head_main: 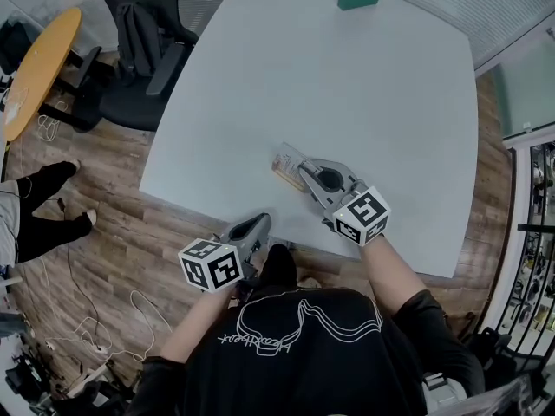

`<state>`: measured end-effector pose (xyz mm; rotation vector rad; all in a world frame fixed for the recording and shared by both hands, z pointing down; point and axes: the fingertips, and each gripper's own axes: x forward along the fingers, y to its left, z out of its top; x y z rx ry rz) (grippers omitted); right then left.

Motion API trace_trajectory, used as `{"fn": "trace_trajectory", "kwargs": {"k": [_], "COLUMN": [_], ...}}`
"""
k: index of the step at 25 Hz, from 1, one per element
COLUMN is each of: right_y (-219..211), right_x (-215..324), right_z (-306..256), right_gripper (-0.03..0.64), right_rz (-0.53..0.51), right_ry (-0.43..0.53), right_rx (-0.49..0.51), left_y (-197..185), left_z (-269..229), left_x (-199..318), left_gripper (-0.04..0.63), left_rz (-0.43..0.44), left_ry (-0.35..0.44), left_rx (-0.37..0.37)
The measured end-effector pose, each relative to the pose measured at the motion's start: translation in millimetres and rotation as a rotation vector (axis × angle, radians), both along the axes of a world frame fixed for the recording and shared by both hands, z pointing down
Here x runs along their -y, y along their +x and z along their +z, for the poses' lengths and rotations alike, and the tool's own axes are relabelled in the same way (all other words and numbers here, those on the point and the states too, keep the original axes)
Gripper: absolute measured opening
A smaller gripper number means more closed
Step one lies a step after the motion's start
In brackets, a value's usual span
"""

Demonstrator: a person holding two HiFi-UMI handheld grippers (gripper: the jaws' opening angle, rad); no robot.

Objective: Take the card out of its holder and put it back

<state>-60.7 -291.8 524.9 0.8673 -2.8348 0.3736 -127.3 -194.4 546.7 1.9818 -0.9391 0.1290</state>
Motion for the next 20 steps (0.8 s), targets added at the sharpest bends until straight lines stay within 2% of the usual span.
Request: {"fn": "trace_trajectory", "kwargs": {"k": [10,13,16,20], "right_y": [5,9,14,22], "right_x": [-9,-14,-24,-40], "right_z": [-29,-45,-64,-78], "right_gripper": [0.025,0.024,0.025,0.023], "right_rz": [-0.002,0.009,0.012,0.034], "right_ry": [0.088,0.141,0.201,0.175], "right_rx": [-0.035,-0.040,-0.035,0.017], "left_y": [5,6,8,10], "left_z": [-5,-7,-15,-27], "left_x": [-25,-33,-40,-48], "left_gripper": [0.012,0.012,0.012,0.012], "left_rz": [-0.031,-0.037,-0.036,-0.034], "left_ry": [-0.002,0.004,0.030,0.087], "left_rx": [-0.022,-0.026,-0.016,0.017]}}
